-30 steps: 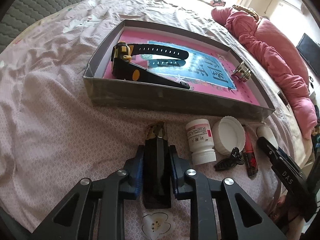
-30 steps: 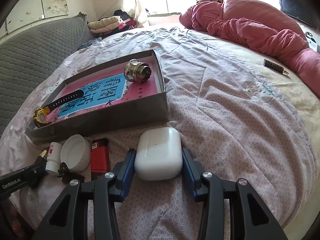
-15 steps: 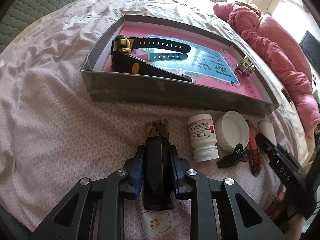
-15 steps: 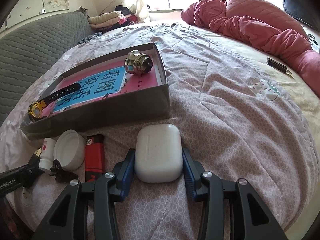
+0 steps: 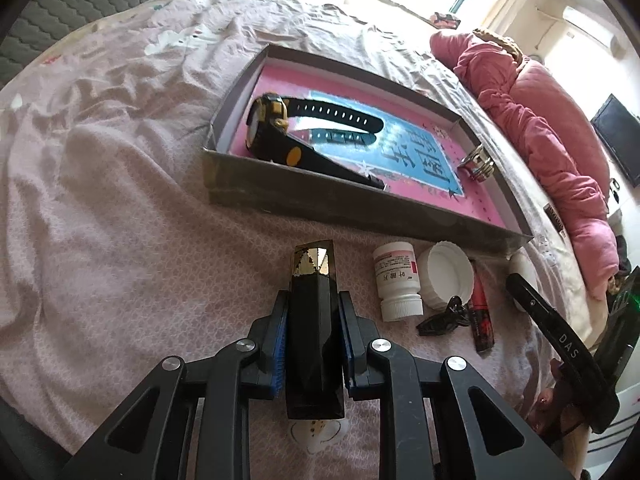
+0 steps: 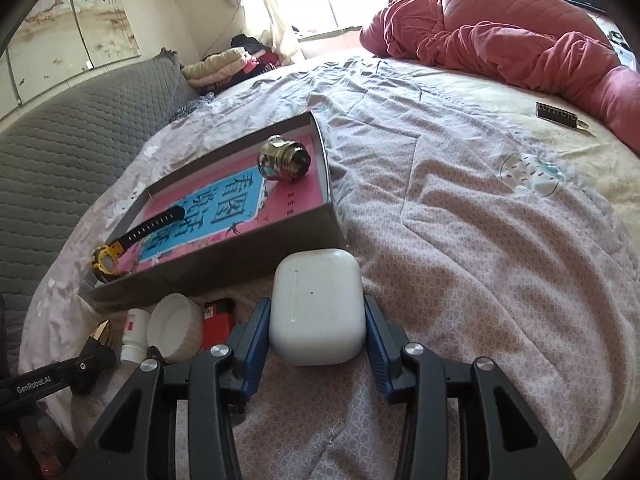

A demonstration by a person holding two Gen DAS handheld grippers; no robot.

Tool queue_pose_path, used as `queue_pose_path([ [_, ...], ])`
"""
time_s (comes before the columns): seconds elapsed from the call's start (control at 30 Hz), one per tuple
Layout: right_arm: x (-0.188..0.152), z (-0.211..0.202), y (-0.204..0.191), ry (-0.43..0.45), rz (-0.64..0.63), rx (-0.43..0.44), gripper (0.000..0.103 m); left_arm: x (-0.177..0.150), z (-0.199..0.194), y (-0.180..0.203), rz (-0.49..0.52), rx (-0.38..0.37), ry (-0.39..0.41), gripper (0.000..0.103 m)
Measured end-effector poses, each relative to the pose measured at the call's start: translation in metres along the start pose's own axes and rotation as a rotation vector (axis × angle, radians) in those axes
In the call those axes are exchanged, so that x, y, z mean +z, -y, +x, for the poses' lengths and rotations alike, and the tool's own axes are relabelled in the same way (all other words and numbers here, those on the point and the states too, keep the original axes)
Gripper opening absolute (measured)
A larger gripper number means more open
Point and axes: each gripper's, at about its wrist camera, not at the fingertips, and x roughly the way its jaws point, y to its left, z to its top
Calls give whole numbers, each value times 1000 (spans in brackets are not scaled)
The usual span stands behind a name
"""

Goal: Organize rigid objects
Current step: 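Lift the hair clipper with left gripper while right gripper lifts the earbud case, then carry the hair clipper over the grey box with left gripper while right gripper carries the earbud case there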

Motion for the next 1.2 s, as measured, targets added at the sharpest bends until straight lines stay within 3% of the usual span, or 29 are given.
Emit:
queue_pose_path([
  [0.7,7,-25,-23,105,-109,16,44,13,-31,6,43,6,112,22],
  [1.2,17,-19,-31,133,-127,50,44,29,-30,43,127,-1,151,22],
])
